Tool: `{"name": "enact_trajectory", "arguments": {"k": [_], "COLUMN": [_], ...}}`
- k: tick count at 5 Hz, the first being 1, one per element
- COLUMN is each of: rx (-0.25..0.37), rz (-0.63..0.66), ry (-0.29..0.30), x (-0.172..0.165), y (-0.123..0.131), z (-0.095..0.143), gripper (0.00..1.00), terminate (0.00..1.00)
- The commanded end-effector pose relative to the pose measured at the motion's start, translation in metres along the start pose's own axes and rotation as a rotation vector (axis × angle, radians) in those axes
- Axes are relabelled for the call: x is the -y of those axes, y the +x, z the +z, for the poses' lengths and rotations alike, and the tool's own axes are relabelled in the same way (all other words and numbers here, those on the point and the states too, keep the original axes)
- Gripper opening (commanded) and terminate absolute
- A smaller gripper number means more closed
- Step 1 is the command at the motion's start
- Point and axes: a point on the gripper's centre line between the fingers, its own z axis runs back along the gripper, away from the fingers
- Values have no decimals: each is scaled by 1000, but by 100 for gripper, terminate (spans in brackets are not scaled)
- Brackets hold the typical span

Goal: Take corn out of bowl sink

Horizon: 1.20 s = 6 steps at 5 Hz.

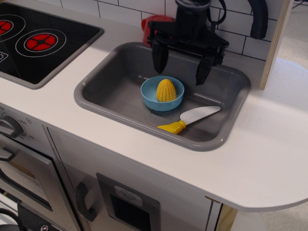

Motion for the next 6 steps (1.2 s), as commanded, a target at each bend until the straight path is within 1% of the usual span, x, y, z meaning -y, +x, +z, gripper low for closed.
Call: {"name": "enact_trajectory", "arguments": {"k": [1, 2, 3, 4, 5, 6], "rx": [86, 96, 88, 72, 57, 57], "rz": [73, 116, 149, 164, 209, 210], "ry": [-70, -78, -104, -100, -90, -80], "x": [-20, -20, -15, -12, -16, -16], "y": [39, 52, 59, 61, 62, 61], "z": [-6, -18, -32, -38, -48, -56], "gripper": [100, 100, 100, 100, 100, 100], "terminate": [0, 0, 0, 0, 0, 0]}}
